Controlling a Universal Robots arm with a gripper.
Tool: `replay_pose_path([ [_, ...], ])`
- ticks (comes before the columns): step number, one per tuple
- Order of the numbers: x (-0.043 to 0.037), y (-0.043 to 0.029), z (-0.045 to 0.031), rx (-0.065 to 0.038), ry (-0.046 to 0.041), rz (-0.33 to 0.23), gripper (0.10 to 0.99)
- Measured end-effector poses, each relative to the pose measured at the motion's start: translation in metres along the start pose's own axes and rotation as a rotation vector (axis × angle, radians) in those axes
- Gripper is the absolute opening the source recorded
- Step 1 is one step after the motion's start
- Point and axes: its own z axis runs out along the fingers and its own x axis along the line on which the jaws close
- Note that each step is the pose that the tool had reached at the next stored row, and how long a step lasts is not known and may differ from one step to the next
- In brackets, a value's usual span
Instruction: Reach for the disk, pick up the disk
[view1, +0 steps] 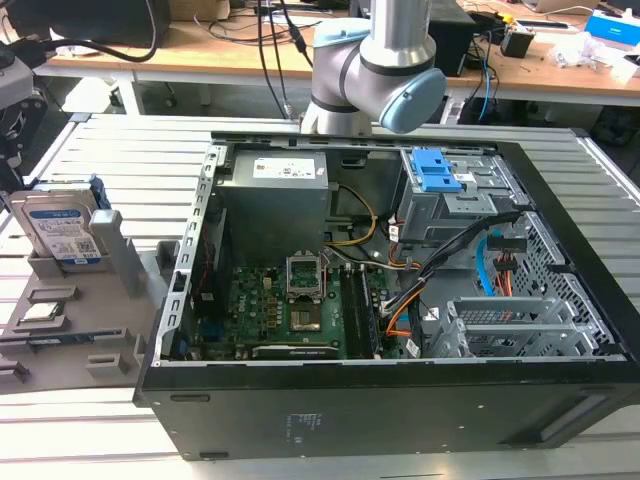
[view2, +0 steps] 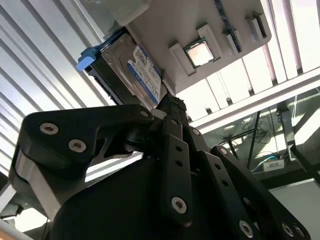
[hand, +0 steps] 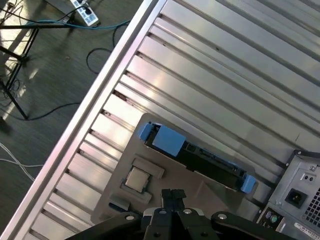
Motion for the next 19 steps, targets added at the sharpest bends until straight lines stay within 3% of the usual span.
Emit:
replay_pose_path([
  [6,0.0000,0.0000,0.0000,0.000,0.0028,-0.072,0.106],
  [19,0.0000,0.0000,0.0000,0.000,0.0114,-0.298,0.106],
])
